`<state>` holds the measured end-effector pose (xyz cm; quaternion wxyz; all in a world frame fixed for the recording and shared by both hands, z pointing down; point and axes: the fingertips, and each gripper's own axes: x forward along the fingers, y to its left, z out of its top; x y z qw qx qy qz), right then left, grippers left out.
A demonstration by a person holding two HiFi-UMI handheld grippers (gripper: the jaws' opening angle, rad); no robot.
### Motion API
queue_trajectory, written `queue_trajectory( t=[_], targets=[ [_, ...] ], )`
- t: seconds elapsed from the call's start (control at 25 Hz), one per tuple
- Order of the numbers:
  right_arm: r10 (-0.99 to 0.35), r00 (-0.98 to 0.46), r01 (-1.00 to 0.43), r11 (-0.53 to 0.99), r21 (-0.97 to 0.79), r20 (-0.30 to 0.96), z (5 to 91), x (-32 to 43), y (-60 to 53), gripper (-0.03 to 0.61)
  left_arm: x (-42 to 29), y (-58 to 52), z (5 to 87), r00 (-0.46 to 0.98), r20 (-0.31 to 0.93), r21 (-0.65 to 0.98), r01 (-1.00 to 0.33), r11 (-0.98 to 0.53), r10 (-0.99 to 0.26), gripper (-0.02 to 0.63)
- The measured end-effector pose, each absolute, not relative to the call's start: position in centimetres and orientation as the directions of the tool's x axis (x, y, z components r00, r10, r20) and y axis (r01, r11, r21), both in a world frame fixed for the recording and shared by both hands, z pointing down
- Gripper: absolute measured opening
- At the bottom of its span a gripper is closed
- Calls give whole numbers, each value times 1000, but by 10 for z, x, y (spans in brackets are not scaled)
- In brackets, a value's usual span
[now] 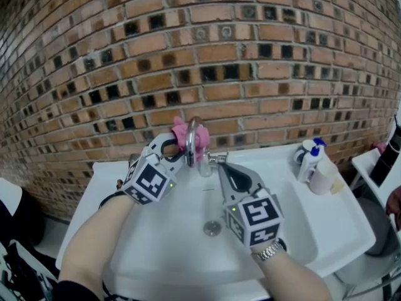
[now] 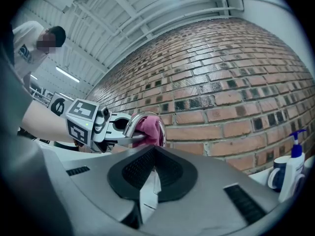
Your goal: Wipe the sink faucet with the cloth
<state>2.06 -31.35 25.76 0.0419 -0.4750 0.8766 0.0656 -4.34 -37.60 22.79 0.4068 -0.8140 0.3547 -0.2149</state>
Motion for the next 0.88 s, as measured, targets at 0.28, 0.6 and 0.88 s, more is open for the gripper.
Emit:
queue_trajectory(
  t=[0.28,0.6,0.88],
  targets=[
    [-829,-543,-840,538,73,-132,259,21,-316,12,-44,-362,240,664,64,-832,-377,-407,-745,77],
    [-825,-551,-835,545,78,-127,260,19,-315,12,-49,-356,260,661,104,-807,-380,-451,-743,77],
    [-824,-549,-835,545,72,-138,258,20,-316,12,-55,-351,278,657,143,-748,-417,-516,-740,77]
  ],
)
